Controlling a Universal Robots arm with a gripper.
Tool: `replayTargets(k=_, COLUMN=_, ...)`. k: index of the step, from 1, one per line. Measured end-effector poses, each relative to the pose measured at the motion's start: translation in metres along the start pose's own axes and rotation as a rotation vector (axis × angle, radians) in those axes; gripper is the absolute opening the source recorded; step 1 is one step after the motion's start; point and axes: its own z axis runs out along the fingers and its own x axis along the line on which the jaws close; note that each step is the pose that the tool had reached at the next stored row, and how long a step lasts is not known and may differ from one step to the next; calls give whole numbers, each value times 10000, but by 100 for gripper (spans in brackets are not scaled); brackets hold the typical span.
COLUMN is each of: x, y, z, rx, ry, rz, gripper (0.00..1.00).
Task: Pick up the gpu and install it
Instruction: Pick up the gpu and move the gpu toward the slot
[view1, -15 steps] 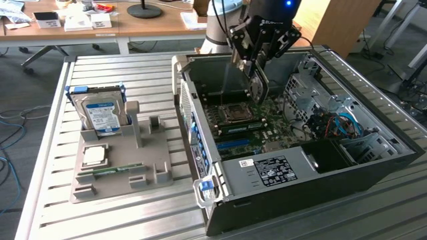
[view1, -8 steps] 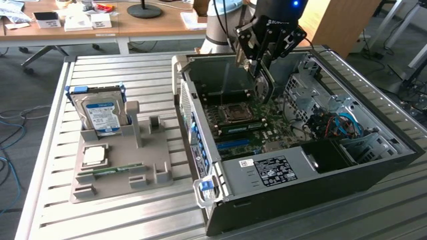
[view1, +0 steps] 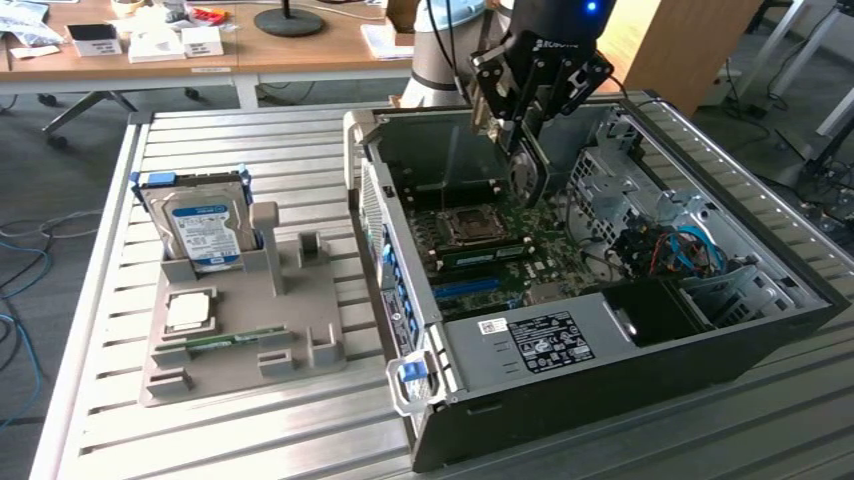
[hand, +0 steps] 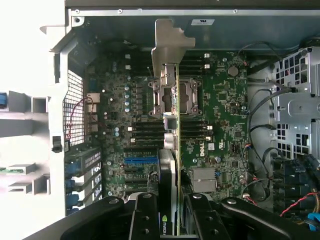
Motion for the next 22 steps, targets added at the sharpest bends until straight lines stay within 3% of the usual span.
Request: replayTargets(k=22, x=-297, y=14, z=7, rx=0, ry=0, rz=1, gripper=27)
